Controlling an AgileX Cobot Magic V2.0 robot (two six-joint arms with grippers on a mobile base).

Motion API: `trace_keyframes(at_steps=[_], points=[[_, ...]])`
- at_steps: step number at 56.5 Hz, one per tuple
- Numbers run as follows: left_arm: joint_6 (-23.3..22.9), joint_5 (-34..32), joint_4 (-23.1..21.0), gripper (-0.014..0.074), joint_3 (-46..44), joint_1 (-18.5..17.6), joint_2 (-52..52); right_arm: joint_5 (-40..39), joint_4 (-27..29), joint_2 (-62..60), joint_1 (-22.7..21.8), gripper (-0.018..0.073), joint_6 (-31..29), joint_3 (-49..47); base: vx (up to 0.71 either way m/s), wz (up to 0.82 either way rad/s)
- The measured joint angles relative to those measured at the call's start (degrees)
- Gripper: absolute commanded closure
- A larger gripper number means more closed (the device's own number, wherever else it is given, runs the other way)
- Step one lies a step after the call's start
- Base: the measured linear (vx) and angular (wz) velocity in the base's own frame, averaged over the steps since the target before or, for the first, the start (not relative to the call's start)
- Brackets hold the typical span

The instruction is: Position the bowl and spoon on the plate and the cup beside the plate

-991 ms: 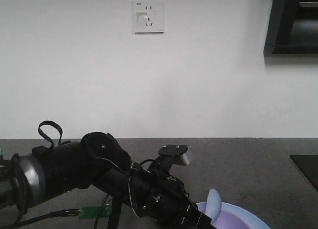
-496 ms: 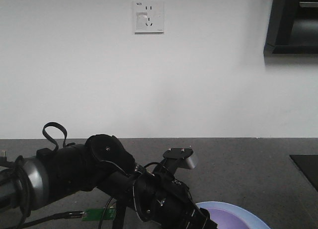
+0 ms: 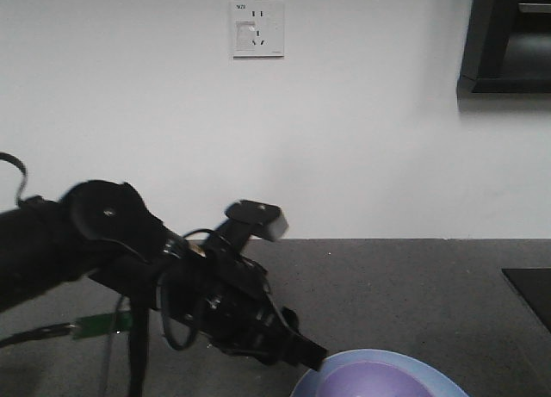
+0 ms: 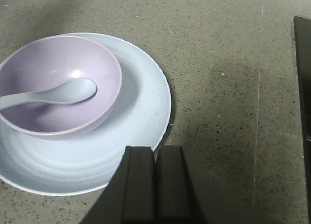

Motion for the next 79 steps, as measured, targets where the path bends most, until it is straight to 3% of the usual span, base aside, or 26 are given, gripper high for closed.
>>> trace_keyframes(at_steps=[11,19,27,45,71,79], points=[[-10.6,3.3,19.6,0.0104,0.0,4.8,-9.2,0.1,0.0,0.0,0.0,0.0571,0.0,0.0,0.00,0.00],[-17.1,9.4,34.7,0.0104,0.0,7.9,-14.1,0.1,0.0,0.0,0.0,0.0571,0.0,0.0,0.00,0.00],[-19.4,15.9,43.8,0.0104,0.0,11.5,-16.1,0.1,0.0,0.0,0.0,0.0571,0.0,0.0,0.00,0.00],[-19.8,18.1,45.7,0.0104,4.4,18.2,-16.3,0.1,-0.1,0.0,0.0,0.0571,0.0,0.0,0.00,0.00],[-22.7,9.7,45.8,0.0109,18.0,21.5,-15.4,0.5,-0.1,0.0,0.0,0.0568,0.0,0.0,0.00,0.00],[-23.6,8.8,45.9,0.0153,19.4,22.8,-15.3,0.5,-0.2,0.0,0.0,0.0568,0.0,0.0,0.00,0.00]])
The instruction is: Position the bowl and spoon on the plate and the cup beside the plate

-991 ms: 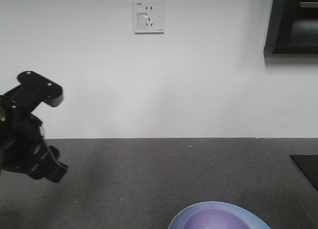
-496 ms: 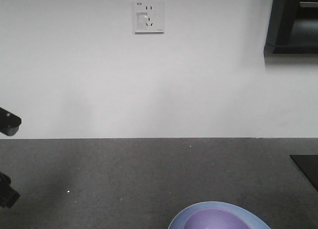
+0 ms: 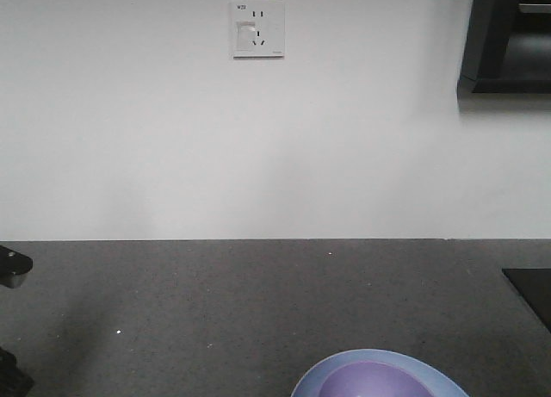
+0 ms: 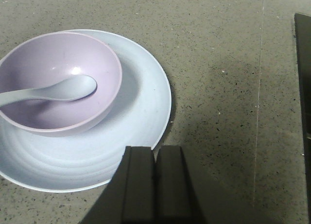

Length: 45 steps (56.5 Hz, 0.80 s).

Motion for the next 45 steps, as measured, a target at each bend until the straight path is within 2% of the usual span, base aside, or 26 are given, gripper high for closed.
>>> trace_keyframes(at_steps=[2,7,15,23,28,36,45], points=[[-0.2,-0.1,0.0,0.0175,0.1,0.2,0.0,0.0,0.0,0.0,0.0,0.0568,0.0,0.0,0.00,0.00],[-0.3,-0.2,0.0,0.0294,0.2,0.3,0.4,0.0,0.0,0.0,0.0,0.0568,0.0,0.0,0.00,0.00],[-0.1,-0.7,0.0,0.0604,0.2,0.3,0.5,0.0,0.0,0.0,0.0,0.0568,0.0,0.0,0.00,0.00],[2.2,-0.7,-0.3,0.0604,0.2,0.0,0.4,0.0,0.0,0.0,0.0,0.0568,0.0,0.0,0.00,0.00],[3.6,-0.7,-1.0,0.0602,0.2,-1.4,0.3,0.0,0.0,0.0,0.0,0.0568,0.0,0.0,0.00,0.00],[6.0,-0.9,-2.7,0.0599,-0.2,-6.4,-0.4,0.0,0.0,0.0,0.0,0.0568,0.0,0.0,0.00,0.00],[6.5,-0.4,-3.3,0.0599,-4.3,-14.2,-0.4,-0.3,0.0,0.0,0.0,0.0568,0.0,0.0,0.00,0.00]])
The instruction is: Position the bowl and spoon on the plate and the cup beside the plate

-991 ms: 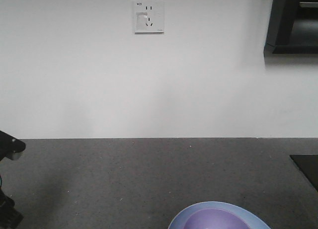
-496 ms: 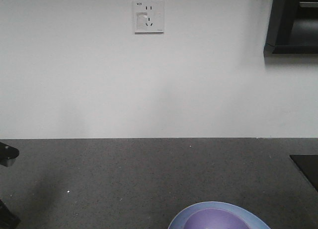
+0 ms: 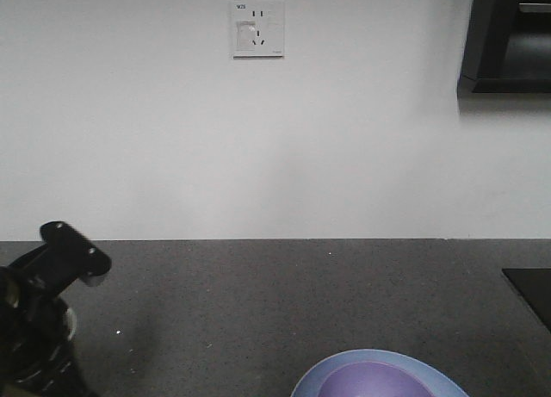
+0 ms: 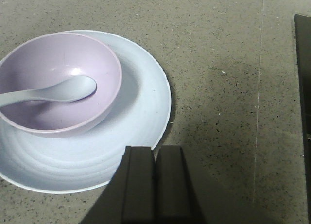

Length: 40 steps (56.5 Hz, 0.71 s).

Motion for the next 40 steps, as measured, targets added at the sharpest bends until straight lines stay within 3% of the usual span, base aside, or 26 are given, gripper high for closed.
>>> trace_keyframes(at_steps=[20,31,40], points=[[0.1,1.2,-5.6,0.0596,-14.1,-14.5,6.7,-0.2,0.0,0.0,0.0,0.0568,0.0,0.0,0.00,0.00],[0.1,1.4,-5.7,0.0596,-17.5,-18.1,13.6,-0.2,0.0,0.0,0.0,0.0568,0.0,0.0,0.00,0.00],[0.1,1.4,-5.8,0.0596,-19.4,-19.0,17.3,-0.2,0.0,0.0,0.0,0.0568,0.0,0.0,0.00,0.00]])
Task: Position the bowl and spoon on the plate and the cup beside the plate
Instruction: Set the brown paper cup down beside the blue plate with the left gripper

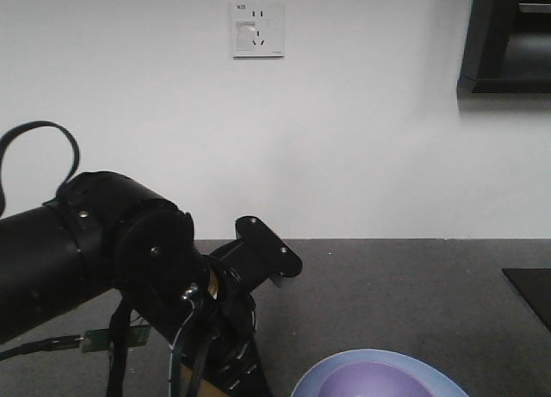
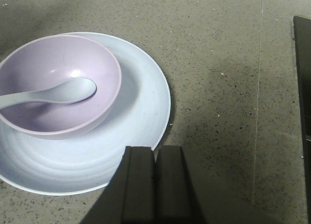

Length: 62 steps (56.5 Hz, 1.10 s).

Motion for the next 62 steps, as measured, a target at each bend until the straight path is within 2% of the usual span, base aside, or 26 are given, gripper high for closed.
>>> trace_keyframes(at_steps=[22,40,49,54,62], points=[[0.0,-0.4,-2.4,0.0596,-0.2,-0.1,2.9,0.0,0.0,0.0,0.0,0.0568,0.0,0.0,0.00,0.00],[0.0,-0.8,-2.6,0.0584,-0.3,-0.1,3.3,-0.1,0.0,0.0,0.0,0.0568,0.0,0.0,0.00,0.00],[0.0,-1.2,-2.9,0.0515,-0.6,-0.3,4.0,-0.1,0.0,0.0,0.0,0.0568,0.0,0.0,0.00,0.00],[0.0,-1.2,-2.9,0.0447,-0.8,-0.3,4.1,-0.1,0.0,0.0,0.0,0.0568,0.0,0.0,0.00,0.00],[0.0,-1.2,-2.9,0.0290,-0.8,-0.3,4.1,-0.1,0.0,0.0,0.0,0.0568,0.0,0.0,0.00,0.00]])
